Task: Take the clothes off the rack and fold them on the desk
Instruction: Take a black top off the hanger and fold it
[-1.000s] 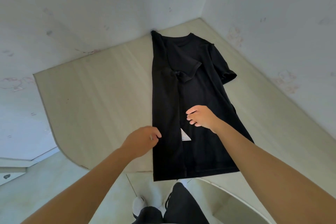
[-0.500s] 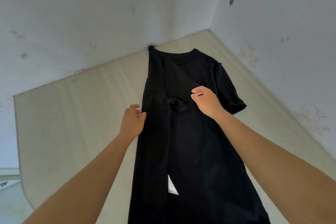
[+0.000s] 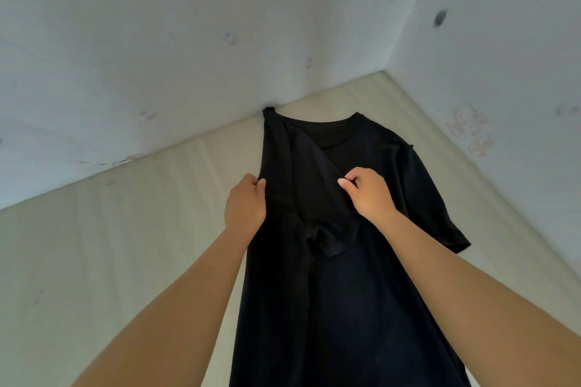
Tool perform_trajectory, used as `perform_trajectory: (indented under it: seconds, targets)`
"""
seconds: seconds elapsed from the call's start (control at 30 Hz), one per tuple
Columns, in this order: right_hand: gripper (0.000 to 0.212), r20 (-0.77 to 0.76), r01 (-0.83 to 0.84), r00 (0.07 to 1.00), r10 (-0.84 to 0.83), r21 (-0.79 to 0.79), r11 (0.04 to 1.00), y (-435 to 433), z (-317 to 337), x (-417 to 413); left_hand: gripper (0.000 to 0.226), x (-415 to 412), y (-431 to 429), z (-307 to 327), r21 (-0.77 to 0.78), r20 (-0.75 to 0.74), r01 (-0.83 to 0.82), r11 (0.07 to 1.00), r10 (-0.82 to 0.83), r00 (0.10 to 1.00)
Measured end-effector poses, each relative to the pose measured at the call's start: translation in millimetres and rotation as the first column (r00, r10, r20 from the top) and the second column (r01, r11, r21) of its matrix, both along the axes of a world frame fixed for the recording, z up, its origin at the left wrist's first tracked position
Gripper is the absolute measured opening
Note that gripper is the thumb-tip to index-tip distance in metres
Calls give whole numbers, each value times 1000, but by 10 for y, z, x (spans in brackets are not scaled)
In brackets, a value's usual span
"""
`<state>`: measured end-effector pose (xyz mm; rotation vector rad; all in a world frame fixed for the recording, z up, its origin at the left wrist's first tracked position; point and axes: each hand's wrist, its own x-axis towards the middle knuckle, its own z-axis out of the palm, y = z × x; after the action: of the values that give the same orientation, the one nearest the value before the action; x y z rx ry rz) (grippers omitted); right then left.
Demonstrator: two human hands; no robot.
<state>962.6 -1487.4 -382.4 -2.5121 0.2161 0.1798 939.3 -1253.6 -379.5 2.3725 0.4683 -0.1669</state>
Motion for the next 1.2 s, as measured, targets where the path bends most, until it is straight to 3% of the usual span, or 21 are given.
perform_trajectory:
  seconds: [0.07, 0.13, 0.23, 0.33, 0.47, 0.6, 0.7, 0.77, 0.8, 0.9, 0.93, 1.0, 1.07, 1.13, 1.2]
  targets:
    - [16, 220, 43, 974, -48, 28, 999, -6, 76, 77, 30, -16, 76, -27, 97, 59, -55, 994, 50, 997]
    - [18, 293, 52, 955, -43, -22, 998, 9, 131, 175, 31, -38, 131, -63, 186, 66, -52, 981, 40, 997]
    - [26, -21, -78, 997, 75, -227, 971, 43, 100, 329, 27, 66, 141, -72, 221, 22, 1, 975, -6, 1000]
    - [42, -172, -99, 983, 62, -215, 972, 142, 121, 509, 25, 347, 136, -6, 103, 51, -21, 994, 16, 999]
    - [45, -192, -134, 974, 117, -79, 988, 289, 84, 715, 36, 823, 85, 38, -109, 42, -63, 992, 68, 997]
    - [43, -179, -134, 975, 135, 15, 991, 379, 36, 774, 33, 1229, -35, -25, -121, 52, -40, 992, 47, 998]
    - [29, 61, -104, 993, 105, -12, 994, 400, 25, 730, 13, 1341, -89, -33, -196, 135, -89, 977, 117, 984]
    - [31, 243, -19, 969, 41, -91, 996, 344, 37, 724, 12, 1348, -91, -22, -239, 191, -166, 957, 214, 958]
    - [32, 254, 0, 967, 32, -125, 992, 307, 40, 724, 13, 1349, -85, -25, -239, 194, -197, 951, 245, 950]
    - [40, 69, -14, 997, 28, -193, 981, 190, -1, 704, 14, 1327, -107, -87, -249, 180, -239, 939, 287, 941]
    - [44, 24, -2, 1000, 7, -185, 983, 148, -7, 696, 17, 1289, -122, -91, -209, 245, -238, 948, 287, 926]
    - [55, -38, 11, 999, -17, -160, 987, 61, 5, 707, 16, 1138, -162, -83, -13, 440, -150, 989, 140, 887]
    - [64, -181, -39, 983, 31, -44, 998, -50, 105, 727, 14, 917, -230, -68, 130, 465, 123, 984, -171, 869]
    - [63, -356, -123, 916, 186, 193, 974, -186, 247, 725, 33, 675, -282, -102, 201, 279, 405, 892, -449, 849]
    - [42, -469, -205, 827, 311, 264, 943, -332, 323, 663, 64, 495, -305, -210, 370, 48, 573, 731, -631, 774]
